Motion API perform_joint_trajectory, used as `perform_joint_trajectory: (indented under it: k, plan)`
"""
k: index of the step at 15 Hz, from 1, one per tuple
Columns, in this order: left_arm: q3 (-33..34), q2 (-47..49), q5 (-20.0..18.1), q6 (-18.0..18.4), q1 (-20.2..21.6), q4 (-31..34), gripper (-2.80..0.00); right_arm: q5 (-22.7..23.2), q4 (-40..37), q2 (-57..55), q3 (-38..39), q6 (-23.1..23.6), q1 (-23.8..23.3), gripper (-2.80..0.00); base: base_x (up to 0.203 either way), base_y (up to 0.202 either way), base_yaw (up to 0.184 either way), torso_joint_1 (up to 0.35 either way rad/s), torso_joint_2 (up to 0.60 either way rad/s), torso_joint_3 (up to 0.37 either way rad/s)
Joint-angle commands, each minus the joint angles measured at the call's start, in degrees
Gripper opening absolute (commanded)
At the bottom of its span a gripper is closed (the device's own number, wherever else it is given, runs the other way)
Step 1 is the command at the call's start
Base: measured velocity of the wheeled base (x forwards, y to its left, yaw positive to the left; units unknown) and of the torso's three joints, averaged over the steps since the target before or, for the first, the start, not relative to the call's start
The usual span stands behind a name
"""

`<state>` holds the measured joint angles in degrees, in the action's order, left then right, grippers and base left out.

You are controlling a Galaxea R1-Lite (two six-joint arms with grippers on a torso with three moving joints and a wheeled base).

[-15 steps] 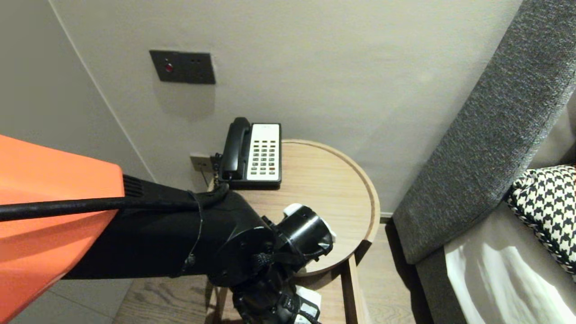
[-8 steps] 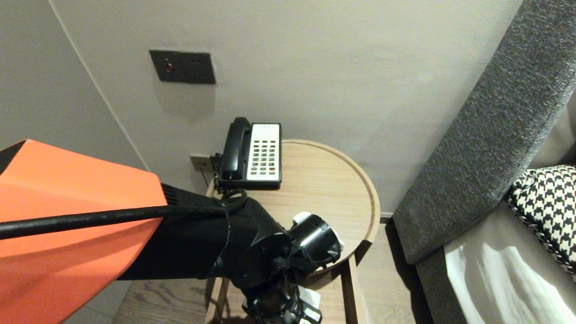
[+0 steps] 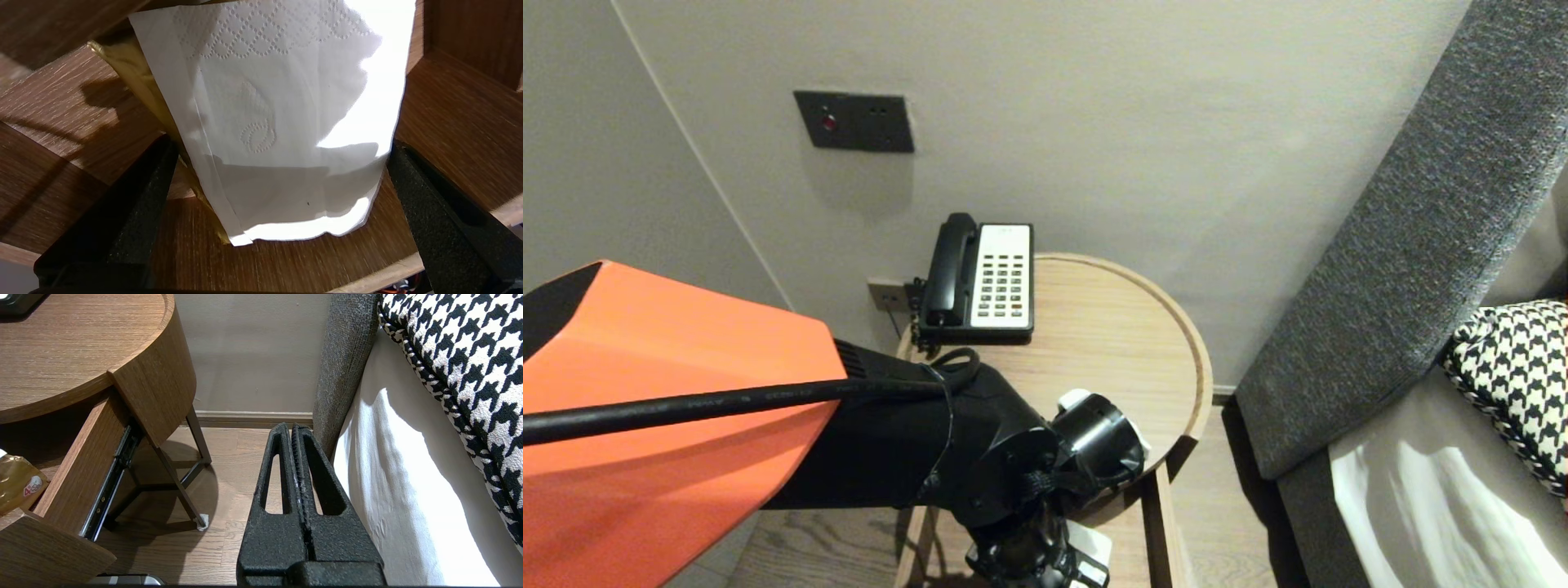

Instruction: Take the tissue out of the drawer one by one and place them on the table

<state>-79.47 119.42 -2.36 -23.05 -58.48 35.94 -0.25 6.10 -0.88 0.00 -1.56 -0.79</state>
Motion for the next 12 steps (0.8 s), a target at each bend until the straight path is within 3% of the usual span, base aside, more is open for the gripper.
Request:
perform_joint_trajectory:
  k: [1,12]
  plan:
    - [-0.08,-0.78,0.05,-0.15,-0.94,0.34,0.00,-0.01,0.05,-0.09,2.29,-0.02,0.00,-2.80,0.000,0.000,0.000,0.000,0.00,0.000]
    - [0.82,-1.46,1.31,-0.15,-1.11,-0.25,0.00,-0.01,0.05,-0.09,2.29,-0.02,0.00,-2.80,0.000,0.000,0.000,0.000,0.00,0.000]
